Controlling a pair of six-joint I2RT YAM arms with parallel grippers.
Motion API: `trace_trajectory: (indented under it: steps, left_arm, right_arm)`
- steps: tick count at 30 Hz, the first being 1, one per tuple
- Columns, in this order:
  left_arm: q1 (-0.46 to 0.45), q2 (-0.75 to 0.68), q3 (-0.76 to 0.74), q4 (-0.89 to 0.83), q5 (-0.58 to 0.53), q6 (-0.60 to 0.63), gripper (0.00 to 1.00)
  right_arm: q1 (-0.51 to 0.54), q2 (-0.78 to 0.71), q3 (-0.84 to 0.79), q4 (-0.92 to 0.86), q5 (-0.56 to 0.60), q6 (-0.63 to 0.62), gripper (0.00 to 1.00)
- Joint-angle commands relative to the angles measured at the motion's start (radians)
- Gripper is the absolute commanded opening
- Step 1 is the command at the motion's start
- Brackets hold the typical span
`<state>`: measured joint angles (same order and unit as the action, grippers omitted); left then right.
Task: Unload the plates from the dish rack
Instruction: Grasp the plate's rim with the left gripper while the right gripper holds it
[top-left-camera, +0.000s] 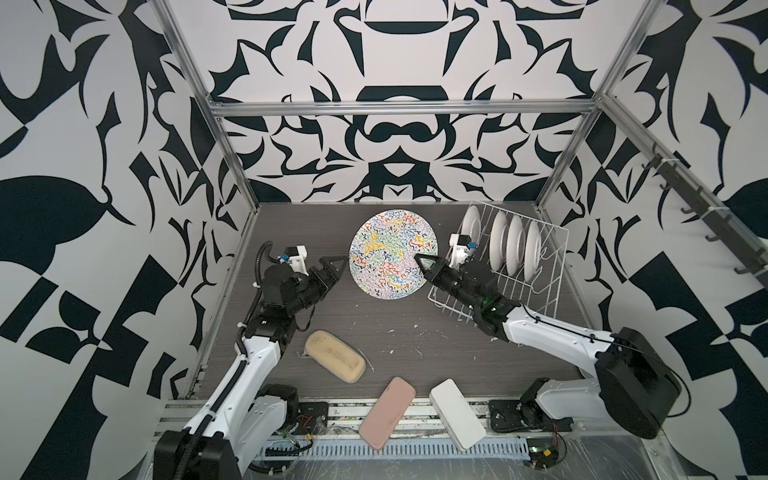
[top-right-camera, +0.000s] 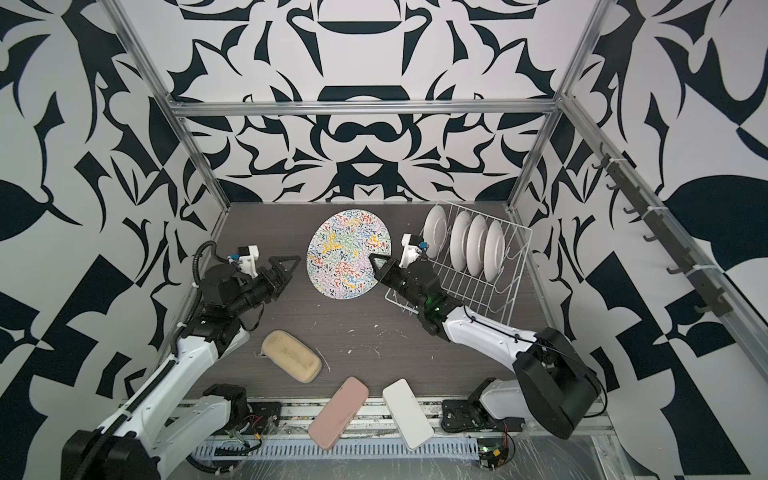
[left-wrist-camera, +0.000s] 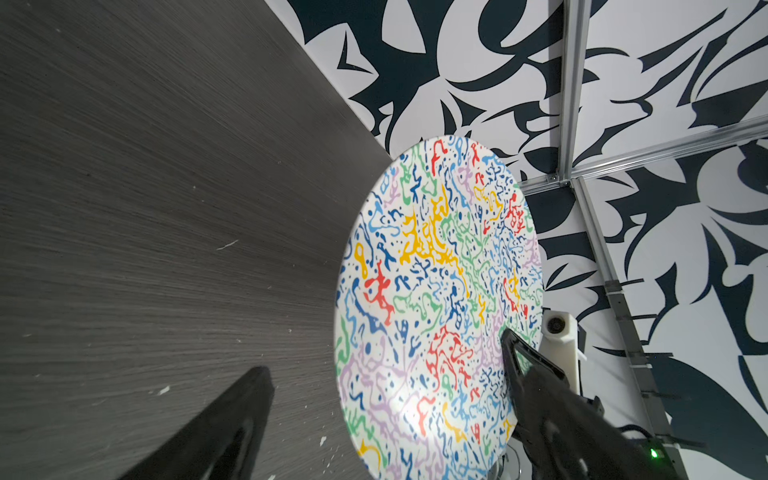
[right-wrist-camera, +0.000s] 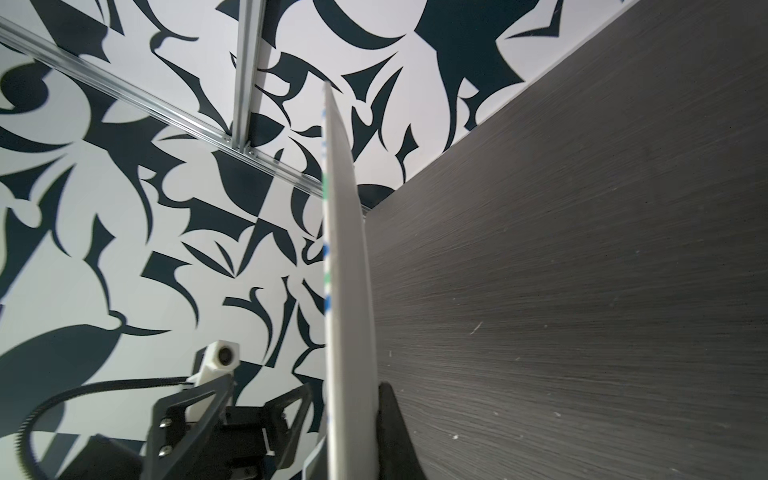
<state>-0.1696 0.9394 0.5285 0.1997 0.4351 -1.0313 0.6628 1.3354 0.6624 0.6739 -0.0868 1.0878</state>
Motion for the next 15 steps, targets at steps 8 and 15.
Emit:
trace_trajectory:
  steps: [8,15]
  left_arm:
    - [0.0,0.02,-0.042,0.128,0.031,-0.074,0.96]
    - [-0.002,0.021,-0.037,0.139,0.04,-0.076,0.86]
  right_arm:
    - [-0.002,0.104,0.04,0.377,-0.137,0.194,0.0]
    - [-0.02,0.266,0.09,0.59,-0.231,0.336,0.0]
